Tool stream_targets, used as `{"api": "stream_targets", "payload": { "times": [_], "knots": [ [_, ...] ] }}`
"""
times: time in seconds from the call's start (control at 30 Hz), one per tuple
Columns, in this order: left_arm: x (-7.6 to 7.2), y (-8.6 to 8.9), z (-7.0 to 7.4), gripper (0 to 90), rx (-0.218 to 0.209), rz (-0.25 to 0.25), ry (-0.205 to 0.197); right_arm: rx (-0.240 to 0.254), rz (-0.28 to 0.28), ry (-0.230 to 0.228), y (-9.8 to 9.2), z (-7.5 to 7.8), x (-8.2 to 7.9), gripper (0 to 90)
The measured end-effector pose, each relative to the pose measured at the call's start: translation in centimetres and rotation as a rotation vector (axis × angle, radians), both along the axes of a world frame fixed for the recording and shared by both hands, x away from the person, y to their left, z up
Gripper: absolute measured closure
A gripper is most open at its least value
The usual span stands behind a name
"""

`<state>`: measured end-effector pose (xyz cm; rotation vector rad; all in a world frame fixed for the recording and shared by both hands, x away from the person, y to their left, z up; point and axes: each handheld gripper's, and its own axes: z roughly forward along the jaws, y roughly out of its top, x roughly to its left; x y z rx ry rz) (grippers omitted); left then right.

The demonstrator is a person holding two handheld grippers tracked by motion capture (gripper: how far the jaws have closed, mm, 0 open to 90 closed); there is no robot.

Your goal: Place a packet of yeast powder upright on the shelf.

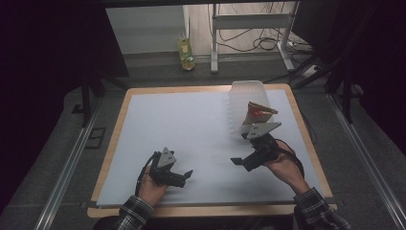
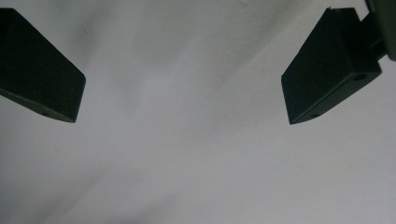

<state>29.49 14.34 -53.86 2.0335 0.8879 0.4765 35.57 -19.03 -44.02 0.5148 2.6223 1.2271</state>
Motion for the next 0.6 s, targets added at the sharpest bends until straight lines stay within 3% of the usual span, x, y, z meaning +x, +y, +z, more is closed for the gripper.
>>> {"api": "stream_targets", "payload": {
  "times": [0.3, 0.6],
  "knots": [
    [0.0, 0.0, 0.0, 0.0, -0.001, -0.006, 0.003, 0.061, -0.054, 0.022, -1.2, -1.6, -0.3, 0.0],
    [-0.1, 0.2, 0.1, 0.0, 0.005, -0.023, -0.018, 0.031, -0.084, 0.054, -1.8, -4.0, -0.6, 0.0]
  ]
}}
